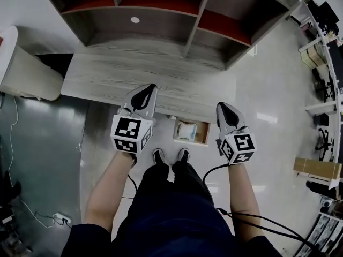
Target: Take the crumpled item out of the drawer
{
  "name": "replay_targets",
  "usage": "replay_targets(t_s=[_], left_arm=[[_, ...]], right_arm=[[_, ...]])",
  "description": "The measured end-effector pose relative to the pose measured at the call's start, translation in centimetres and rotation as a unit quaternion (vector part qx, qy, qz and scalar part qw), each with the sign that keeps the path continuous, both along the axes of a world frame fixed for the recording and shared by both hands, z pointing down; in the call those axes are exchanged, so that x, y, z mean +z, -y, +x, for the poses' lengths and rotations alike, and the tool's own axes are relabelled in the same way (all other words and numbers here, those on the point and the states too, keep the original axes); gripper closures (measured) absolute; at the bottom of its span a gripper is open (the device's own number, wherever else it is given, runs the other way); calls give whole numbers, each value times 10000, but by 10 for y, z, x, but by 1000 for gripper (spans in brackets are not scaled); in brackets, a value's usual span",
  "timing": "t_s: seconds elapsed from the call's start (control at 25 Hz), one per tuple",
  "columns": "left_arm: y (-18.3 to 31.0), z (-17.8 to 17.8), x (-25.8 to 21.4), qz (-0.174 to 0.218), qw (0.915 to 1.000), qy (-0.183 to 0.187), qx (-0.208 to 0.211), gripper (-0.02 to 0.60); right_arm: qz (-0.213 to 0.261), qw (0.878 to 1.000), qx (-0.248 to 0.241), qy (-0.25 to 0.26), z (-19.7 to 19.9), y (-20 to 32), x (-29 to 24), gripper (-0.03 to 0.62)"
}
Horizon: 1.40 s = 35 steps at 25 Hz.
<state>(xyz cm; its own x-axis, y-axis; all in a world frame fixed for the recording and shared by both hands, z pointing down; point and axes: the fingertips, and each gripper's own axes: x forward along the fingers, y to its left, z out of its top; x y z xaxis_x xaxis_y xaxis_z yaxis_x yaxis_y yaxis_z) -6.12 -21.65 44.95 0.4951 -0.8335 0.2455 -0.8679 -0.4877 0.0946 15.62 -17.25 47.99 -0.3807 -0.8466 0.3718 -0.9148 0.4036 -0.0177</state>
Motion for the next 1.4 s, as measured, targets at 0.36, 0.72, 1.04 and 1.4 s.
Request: replay_targets(t_s=[0.36,0.72,1.04,1.4], left_arm=[[-18,17,64,-617,9975,355,1,575],[-45,19,132,-1265,9897,671,-78,575],[-71,8,169,-1558,9831,960,-38,575],[-111,7,211,-2093,9724,1016,191,571]], right_arm=[[-1011,9873,-1001,-712,-17,-26,104,584],[-1810,9599,-1770,-1205,-29,-60,182,552],[-2363,9343,-2120,-1620,-37,-78,246,510],[-2938,9001,-2347,-2203,-36,-92,308,482]])
